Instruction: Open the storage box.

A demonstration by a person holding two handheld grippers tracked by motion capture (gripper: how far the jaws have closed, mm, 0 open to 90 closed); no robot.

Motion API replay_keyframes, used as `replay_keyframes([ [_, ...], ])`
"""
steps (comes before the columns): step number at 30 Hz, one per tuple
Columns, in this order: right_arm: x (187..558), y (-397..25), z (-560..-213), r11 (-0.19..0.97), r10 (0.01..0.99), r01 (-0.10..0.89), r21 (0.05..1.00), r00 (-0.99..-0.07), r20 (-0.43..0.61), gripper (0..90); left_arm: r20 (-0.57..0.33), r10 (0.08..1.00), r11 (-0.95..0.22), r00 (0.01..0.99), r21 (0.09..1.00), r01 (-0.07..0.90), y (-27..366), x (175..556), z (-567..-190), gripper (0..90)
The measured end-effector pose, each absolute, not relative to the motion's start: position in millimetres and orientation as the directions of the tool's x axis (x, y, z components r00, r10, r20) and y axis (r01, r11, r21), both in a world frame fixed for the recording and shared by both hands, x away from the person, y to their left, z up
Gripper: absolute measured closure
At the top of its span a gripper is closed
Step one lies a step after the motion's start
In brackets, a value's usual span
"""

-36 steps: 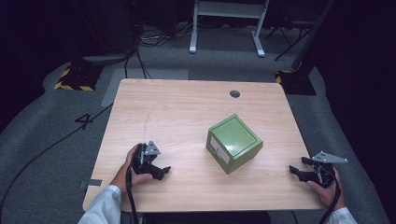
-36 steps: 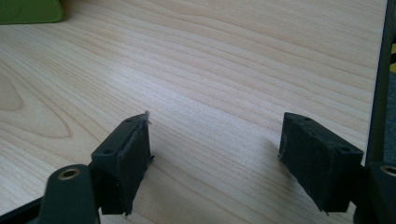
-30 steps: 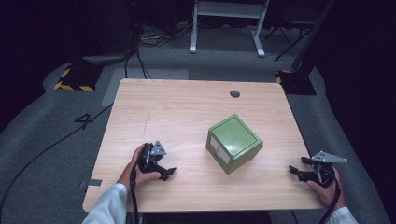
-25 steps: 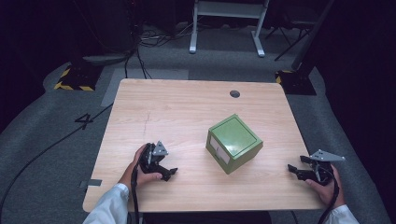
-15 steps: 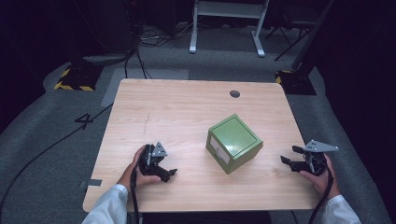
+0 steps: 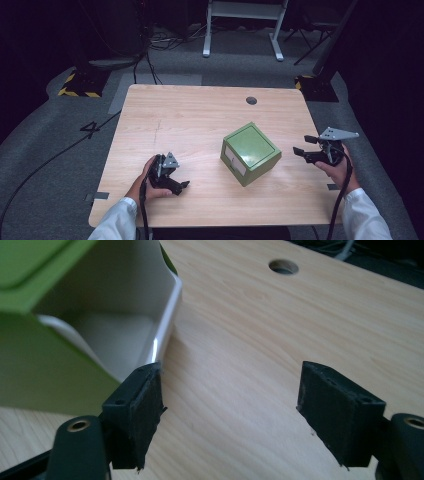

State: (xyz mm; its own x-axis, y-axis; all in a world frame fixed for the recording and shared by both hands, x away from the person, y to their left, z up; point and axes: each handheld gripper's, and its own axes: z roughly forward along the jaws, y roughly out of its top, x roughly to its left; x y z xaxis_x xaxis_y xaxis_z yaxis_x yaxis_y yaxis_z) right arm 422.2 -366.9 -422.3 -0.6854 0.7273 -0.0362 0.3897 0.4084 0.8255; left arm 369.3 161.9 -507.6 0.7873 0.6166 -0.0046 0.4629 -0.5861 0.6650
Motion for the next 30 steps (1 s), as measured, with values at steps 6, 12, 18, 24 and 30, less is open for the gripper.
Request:
replay_keyframes([
  [6,439,-336,-414,0.456,0.684,0.353,0.817,-0.726,-0.069,28.6,-0.004,0.617,-0.586,0.787,0.665,0.463,162,369,-508,0.5],
  [12,450,-315,-417,0.465,0.660,0.350,0.813,-0.749,-0.055,30.8,-0.003,0.617,-0.586,0.787,0.665,0.463,162,369,-508,0.5],
  [18,457,-304,-424,0.485,0.646,0.361,0.797,-0.762,-0.048,32.2,-0.005,0.617,-0.586,0.787,0.665,0.463,162,369,-508,0.5],
  [24,470,-304,-435,0.441,0.632,0.417,0.794,-0.773,0.055,30.0,-0.004,0.617,-0.586,0.787,0.665,0.463,162,369,-508,0.5],
  [30,472,-303,-435,0.455,0.613,0.426,0.782,-0.787,0.073,37.0,-0.004,0.617,-0.586,0.787,0.665,0.463,162,369,-508,0.5],
])
